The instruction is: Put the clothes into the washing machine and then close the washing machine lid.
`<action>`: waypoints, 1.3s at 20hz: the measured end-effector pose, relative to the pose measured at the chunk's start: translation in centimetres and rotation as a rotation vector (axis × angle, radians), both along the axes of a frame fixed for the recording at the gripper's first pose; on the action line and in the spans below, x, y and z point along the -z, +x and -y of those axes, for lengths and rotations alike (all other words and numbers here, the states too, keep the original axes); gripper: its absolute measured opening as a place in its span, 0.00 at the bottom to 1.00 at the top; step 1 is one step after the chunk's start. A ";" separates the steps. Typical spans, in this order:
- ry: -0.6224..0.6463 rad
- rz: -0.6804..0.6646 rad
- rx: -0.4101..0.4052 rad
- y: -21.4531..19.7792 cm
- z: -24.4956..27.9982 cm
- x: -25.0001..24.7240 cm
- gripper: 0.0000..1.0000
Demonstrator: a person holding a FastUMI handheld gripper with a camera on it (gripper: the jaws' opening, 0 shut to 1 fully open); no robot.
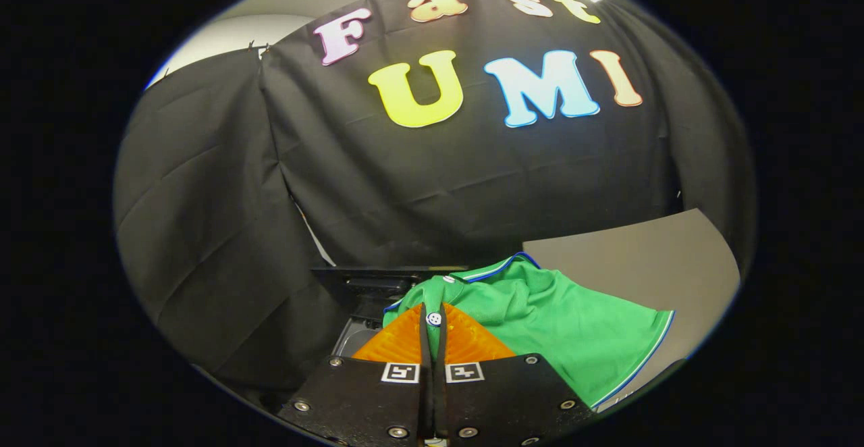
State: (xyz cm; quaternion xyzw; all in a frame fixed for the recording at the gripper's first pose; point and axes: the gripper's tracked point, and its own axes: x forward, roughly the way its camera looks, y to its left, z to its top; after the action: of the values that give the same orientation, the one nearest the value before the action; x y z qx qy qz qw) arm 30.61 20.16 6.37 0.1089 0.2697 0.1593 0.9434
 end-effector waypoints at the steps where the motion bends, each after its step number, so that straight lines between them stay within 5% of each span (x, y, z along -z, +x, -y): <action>1: -0.005 0.000 -0.007 -0.1 -0.8 0.3 0.00; 21: -0.034 -0.101 -0.117 -0.8 -14.0 9.7 0.00; 26: -0.084 -0.130 -0.093 -0.3 -15.0 13.8 0.00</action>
State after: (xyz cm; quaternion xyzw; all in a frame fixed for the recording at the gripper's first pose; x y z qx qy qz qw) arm 30.30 35.11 -7.40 0.0666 0.3417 0.1841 0.9192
